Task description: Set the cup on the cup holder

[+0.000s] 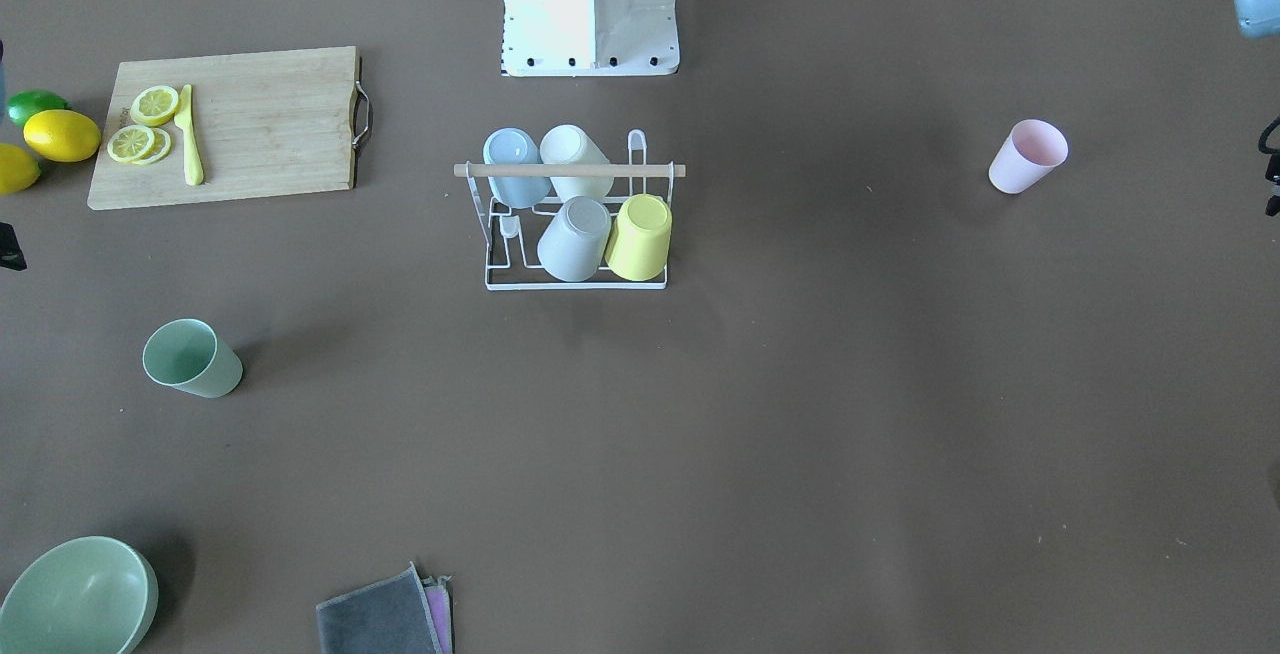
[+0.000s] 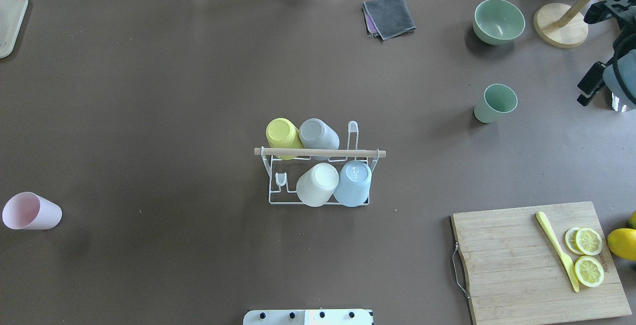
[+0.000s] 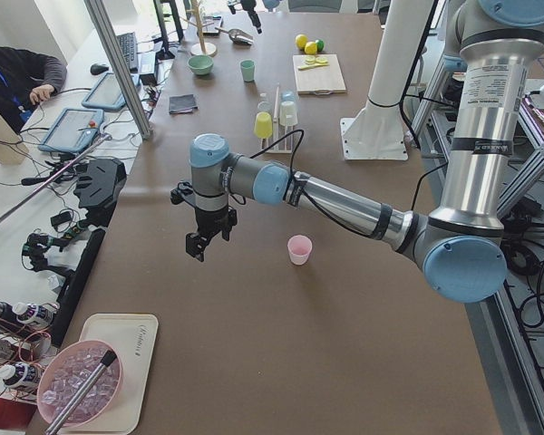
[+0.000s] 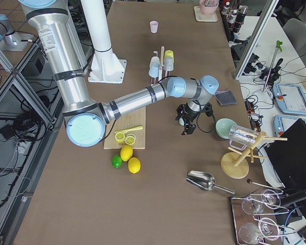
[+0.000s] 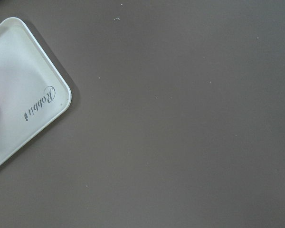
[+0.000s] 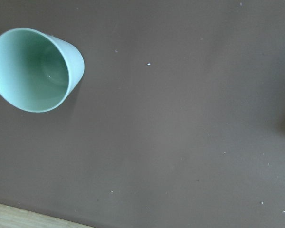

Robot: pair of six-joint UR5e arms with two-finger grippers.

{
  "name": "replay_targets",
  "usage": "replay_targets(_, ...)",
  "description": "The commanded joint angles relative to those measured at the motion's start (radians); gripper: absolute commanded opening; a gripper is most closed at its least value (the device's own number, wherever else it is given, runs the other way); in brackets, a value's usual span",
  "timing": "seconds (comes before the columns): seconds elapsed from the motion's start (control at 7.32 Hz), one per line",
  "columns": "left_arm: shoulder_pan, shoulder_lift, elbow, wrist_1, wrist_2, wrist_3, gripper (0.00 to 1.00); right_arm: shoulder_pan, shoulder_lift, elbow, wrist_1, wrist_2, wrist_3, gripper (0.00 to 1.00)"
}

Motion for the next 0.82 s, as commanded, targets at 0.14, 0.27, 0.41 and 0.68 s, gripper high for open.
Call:
replay_targets(0.14,0.151,-0.064,-0.077,0.260,0.126,0.054,0.98,-0.067,0.115,-0.051,-0.043,-0.048,-0.008,1.00)
replay_targets(0.27,0.172,-0.138,-0.082,0.398,0.216,0.093,0.98,-0.067,0.209,-0.170,-0.044,-0.034,-0.015,1.00)
replay_targets(0.41,0.233,-0.161,-0.090,0.501,0.256,0.122,0.98,-0.078,0.281,-0.259,-0.046,-0.046,-0.033,1.00)
replay_targets(0.68,0.361,-0.180,-0.087,0.633,0.397,0.127,0.98,-0.097,0.328,-0.296,-0.053,-0.077,-0.044,1.00)
